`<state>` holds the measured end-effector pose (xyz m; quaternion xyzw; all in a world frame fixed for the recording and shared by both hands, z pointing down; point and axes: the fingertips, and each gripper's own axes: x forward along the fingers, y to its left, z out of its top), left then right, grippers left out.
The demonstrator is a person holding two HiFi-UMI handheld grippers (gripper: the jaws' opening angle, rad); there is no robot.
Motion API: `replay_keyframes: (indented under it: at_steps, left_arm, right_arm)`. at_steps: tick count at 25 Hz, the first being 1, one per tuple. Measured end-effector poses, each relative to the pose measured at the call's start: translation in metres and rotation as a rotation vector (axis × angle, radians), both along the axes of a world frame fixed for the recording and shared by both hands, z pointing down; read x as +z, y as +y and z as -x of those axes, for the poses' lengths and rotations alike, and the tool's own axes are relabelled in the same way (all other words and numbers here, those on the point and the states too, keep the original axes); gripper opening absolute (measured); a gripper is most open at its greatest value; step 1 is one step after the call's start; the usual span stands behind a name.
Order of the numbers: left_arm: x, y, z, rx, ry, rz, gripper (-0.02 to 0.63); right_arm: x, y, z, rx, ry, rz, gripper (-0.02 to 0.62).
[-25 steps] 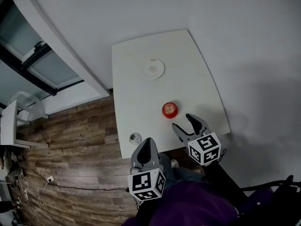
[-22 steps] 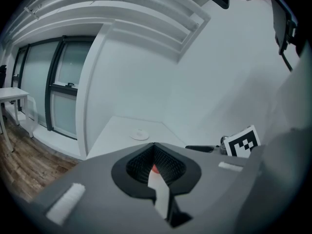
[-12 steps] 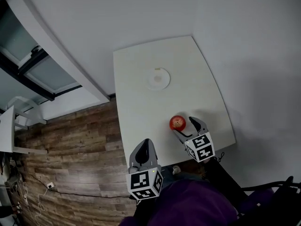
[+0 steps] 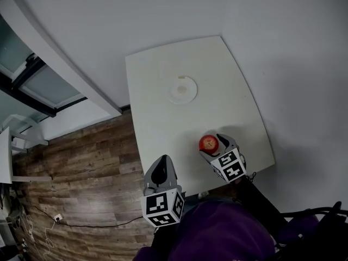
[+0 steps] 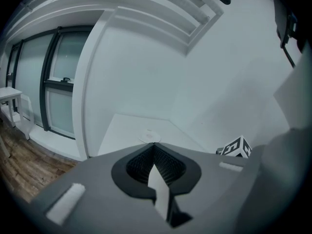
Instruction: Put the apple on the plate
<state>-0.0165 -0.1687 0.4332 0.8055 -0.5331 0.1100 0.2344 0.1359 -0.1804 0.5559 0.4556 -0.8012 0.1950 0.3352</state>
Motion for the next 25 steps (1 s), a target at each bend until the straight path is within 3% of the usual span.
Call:
replay_keyframes:
  at_steps: [12, 17, 25]
  left_arm:
    - [0.015, -0.022, -0.002, 0.053, 0.007, 0.024, 0.005]
    - [0.015, -0.031, 0.004, 0.052, 0.014, 0.022, 0.005]
    - [0.024, -0.043, 0.022, 0.006, 0.013, 0.038, 0.005]
  right_arm:
    - [0.012, -0.002, 0.000, 0.004, -0.027, 0.080, 0.358]
    - [-0.012, -0.024, 0.002, 0.015, -0.059, 0.019, 0.357]
    - [-0.033, -0.082, 0.020, -0.046, -0.045, -0.065, 0.357]
